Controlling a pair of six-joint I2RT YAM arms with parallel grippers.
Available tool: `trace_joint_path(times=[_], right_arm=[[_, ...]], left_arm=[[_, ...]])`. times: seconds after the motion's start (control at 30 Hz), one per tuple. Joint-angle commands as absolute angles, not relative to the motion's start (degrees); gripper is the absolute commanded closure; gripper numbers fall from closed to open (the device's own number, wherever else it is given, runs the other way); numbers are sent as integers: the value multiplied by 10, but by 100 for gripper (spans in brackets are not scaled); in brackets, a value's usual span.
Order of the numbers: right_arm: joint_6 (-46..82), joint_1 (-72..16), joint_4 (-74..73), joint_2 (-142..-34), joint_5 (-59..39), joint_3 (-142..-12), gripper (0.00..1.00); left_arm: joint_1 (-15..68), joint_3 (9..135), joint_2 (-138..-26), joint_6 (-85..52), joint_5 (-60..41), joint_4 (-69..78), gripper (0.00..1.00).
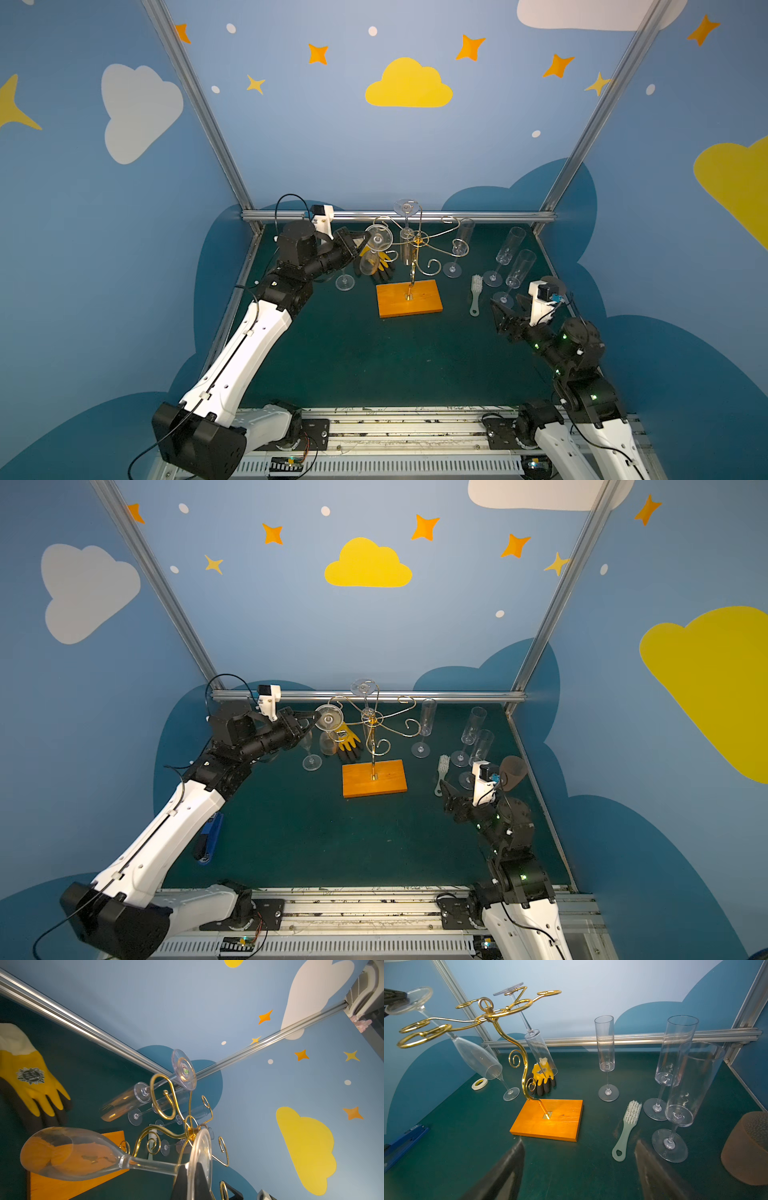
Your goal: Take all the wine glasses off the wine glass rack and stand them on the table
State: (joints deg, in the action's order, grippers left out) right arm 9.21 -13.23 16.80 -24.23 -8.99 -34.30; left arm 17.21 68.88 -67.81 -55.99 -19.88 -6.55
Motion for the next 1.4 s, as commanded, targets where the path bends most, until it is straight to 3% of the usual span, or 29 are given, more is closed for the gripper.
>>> trace_joint_path(times=[0.0, 0.43, 0.8, 1.07, 1.37], right_arm=[[94, -134, 174, -236, -86, -362, 17], [96, -134, 176, -246, -94, -376, 17], [114, -134, 188, -262, -127, -421, 17], [137, -134, 186, -292, -166, -456, 17], [167, -134, 192, -327, -207, -519, 18]], left_arm=[[162, 682, -644, -559, -172, -58, 97], [145, 652, -541, -503, -109, -118, 97], [158, 683, -487, -276, -114, -197, 97], [236, 704, -464, -96, -86, -221, 97], [386, 709, -480, 78, -19, -201, 97]])
